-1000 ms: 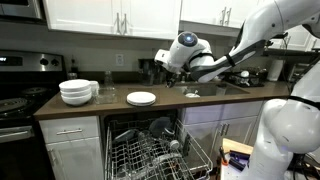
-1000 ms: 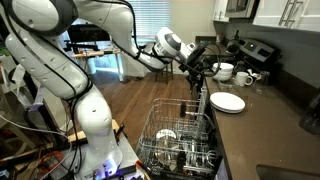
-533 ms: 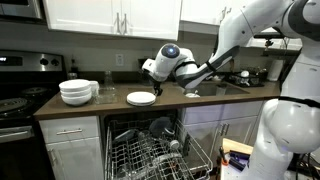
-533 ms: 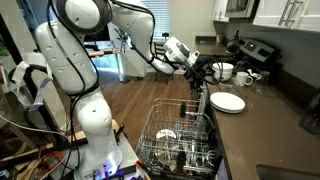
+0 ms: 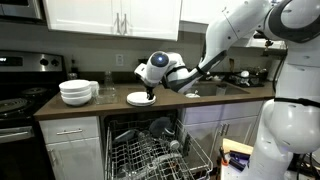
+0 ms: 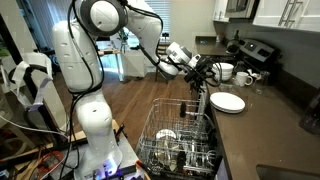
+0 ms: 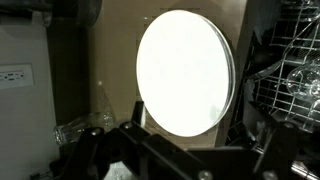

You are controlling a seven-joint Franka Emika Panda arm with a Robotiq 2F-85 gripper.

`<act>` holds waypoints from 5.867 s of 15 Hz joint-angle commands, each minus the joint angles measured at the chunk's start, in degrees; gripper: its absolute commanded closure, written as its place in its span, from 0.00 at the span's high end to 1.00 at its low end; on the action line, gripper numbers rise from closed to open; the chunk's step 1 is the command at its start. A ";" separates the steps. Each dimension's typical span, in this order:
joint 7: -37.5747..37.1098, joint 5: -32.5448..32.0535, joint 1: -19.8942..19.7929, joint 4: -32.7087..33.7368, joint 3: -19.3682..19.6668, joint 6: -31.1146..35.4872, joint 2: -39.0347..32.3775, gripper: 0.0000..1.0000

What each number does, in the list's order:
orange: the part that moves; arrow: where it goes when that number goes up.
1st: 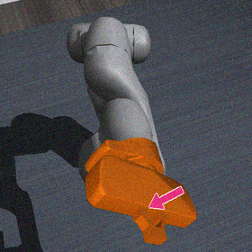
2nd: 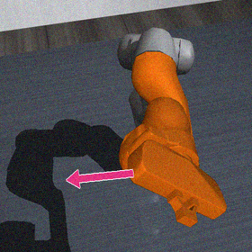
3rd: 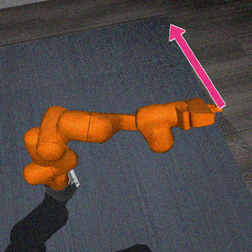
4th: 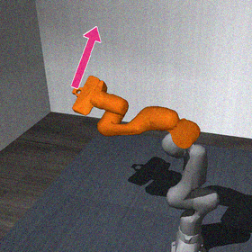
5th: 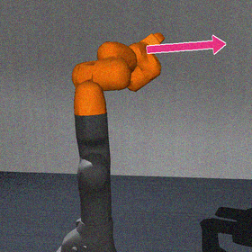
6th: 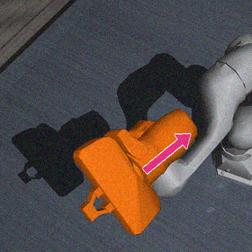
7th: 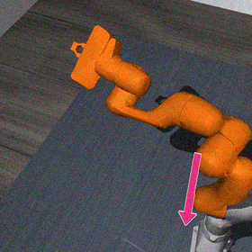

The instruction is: Pick up one plate and put it into the dishwasher.

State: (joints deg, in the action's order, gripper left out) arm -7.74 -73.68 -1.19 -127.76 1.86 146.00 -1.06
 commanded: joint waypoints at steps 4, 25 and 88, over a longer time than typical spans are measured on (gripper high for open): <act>-0.91 -1.28 -0.49 -0.56 0.30 -0.05 0.73 1.00; -16.52 -7.29 2.57 11.22 -1.63 -7.13 -12.74 1.00; -13.56 0.50 0.40 14.67 -0.32 -6.31 -17.59 0.41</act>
State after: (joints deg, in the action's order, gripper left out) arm -23.35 -74.54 0.05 -113.57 1.60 138.22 -18.16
